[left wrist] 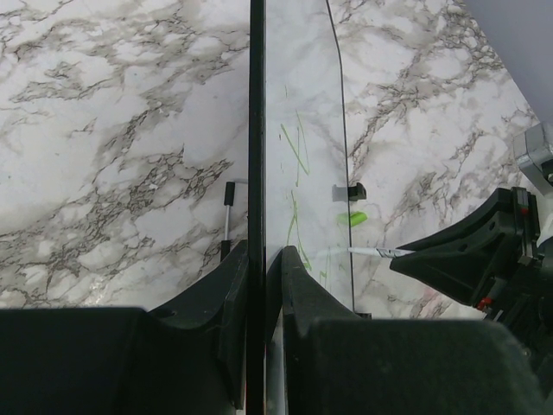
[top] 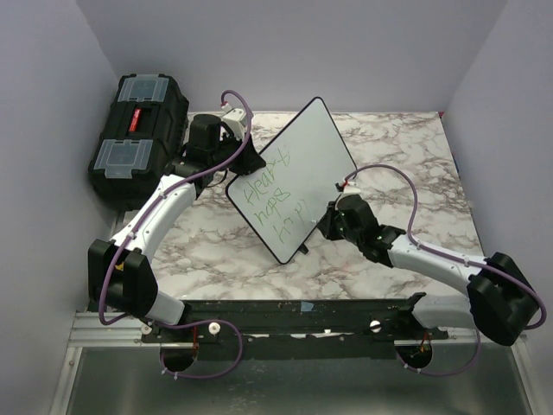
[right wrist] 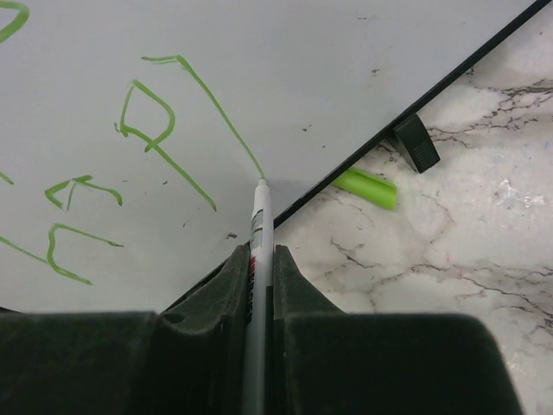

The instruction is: Write a sentence on the whiteboard

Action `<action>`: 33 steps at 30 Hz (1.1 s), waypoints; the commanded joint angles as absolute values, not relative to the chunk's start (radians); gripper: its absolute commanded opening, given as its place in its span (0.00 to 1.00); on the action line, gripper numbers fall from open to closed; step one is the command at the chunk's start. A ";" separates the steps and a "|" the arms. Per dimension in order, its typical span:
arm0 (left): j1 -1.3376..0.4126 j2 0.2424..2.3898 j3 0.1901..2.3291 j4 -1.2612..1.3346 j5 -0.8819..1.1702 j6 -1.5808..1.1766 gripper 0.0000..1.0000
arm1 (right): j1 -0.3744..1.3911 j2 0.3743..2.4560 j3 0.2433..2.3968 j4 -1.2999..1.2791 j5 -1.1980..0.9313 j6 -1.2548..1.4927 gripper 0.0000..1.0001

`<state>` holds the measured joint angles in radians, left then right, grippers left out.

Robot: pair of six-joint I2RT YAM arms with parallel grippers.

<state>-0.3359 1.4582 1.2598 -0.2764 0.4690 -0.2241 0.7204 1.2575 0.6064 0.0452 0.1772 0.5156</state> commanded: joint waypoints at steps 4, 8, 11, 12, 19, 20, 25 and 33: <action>-0.354 1.460 1.232 -0.331 0.453 -0.129 0.00 | 0.724 1.214 0.666 -0.031 0.175 0.491 0.01; -0.354 1.454 1.231 -0.333 0.451 -0.129 0.00 | 0.724 1.215 0.722 -0.027 0.182 0.474 0.01; -0.354 1.451 1.230 -0.333 0.449 -0.129 0.00 | 0.724 1.229 0.751 -0.010 0.182 0.467 0.01; -0.354 1.450 1.230 -0.334 0.450 -0.129 0.00 | 0.724 1.236 0.758 -0.010 0.181 0.466 0.01; -0.354 1.456 1.230 -0.334 0.448 -0.126 0.00 | 0.723 1.298 0.801 0.038 0.175 0.462 0.01; -0.354 1.455 1.230 -0.333 0.447 -0.126 0.00 | 0.723 1.305 0.804 0.040 0.177 0.463 0.01; -0.354 1.454 1.229 -0.333 0.444 -0.124 0.00 | 0.724 1.329 0.820 0.051 0.176 0.456 0.01; -0.352 1.456 1.230 -0.333 0.443 -0.122 0.00 | 0.724 1.362 0.839 0.055 0.182 0.455 0.01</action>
<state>-0.3355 1.4578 1.2598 -0.2783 0.4686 -0.2230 0.7204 1.3308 0.8085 0.0273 0.1761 0.4679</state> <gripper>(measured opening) 0.164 0.131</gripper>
